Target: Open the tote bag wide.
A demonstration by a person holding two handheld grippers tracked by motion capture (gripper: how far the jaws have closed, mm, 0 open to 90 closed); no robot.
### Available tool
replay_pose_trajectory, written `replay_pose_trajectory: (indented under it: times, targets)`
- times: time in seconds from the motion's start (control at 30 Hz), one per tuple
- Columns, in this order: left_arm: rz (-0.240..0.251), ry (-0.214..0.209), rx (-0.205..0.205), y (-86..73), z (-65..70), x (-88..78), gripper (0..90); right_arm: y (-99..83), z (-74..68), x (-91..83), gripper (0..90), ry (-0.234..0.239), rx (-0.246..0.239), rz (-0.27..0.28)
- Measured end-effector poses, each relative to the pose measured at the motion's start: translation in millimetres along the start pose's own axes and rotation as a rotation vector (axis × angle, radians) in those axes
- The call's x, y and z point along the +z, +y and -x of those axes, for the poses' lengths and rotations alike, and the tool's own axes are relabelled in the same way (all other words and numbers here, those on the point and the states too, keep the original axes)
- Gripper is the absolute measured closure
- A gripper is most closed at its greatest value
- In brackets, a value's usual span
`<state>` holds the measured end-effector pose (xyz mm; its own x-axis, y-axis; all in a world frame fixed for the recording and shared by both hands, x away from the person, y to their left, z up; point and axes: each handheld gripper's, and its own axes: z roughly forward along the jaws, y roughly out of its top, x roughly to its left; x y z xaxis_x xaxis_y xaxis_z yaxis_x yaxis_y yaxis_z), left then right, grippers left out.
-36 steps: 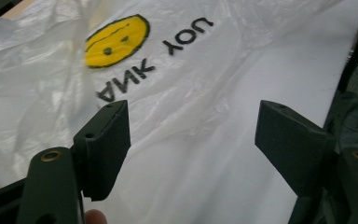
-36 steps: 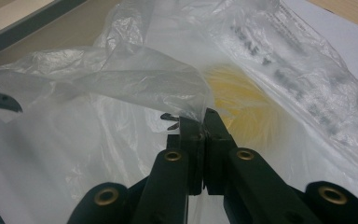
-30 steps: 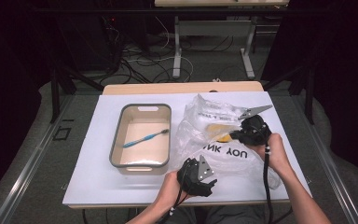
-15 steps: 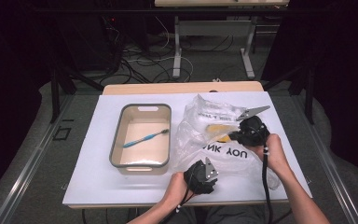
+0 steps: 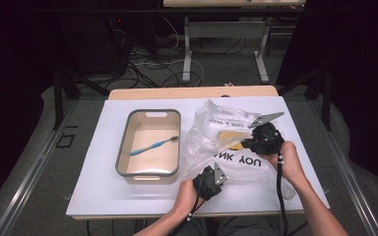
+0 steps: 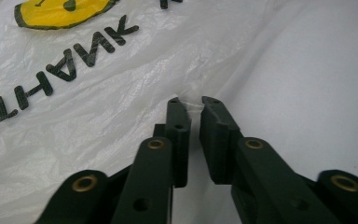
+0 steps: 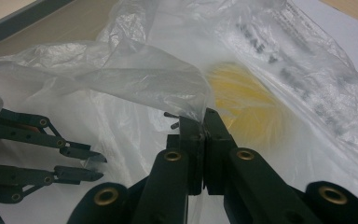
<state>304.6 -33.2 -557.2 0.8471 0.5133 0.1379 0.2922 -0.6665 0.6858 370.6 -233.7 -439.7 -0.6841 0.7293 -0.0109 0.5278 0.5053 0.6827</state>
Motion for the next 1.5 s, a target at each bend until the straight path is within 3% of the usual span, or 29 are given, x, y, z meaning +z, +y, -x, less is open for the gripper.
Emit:
replay_pose_trajectory:
  times: [0.13, 0.3, 0.33, 0.67, 0.83, 1.1, 1.5]
  targets:
    - [-0.003, -0.016, 0.007, 1.1, -2.8, -5.4, 89.5, -0.2, 0.1, -1.3, 89.7, 0.002, 0.002, 0.002]
    - [0.034, -0.009, -0.011, 3.0, -5.5, -14.9, 89.8, 0.1, 1.6, -5.2, 89.8, -0.009, -0.005, 0.013]
    - [0.03, -0.026, -0.008, 4.4, -7.4, -18.2, 89.8, 0.0, 1.5, -5.8, 89.7, -0.011, 0.003, 0.02]
    - [0.078, 0.014, -0.01, 6.3, -17.5, -48.8, 89.7, 0.8, 6.4, -19.1, 89.7, -0.029, 0.025, 0.056]
    - [0.089, 0.012, -0.022, 6.4, -24.9, -63.4, 89.7, 1.3, 6.4, -19.9, 89.7, -0.035, 0.03, 0.056]
    - [0.132, 0.043, -0.033, 7.5, -33.6, -78.8, 89.7, 1.9, 7.7, -21.7, 89.8, -0.048, 0.039, 0.066]
    - [0.15, 0.077, -0.052, 7.4, -53.0, -103.7, 89.8, -0.1, 17.2, -31.0, 89.8, -0.079, 0.068, 0.093]
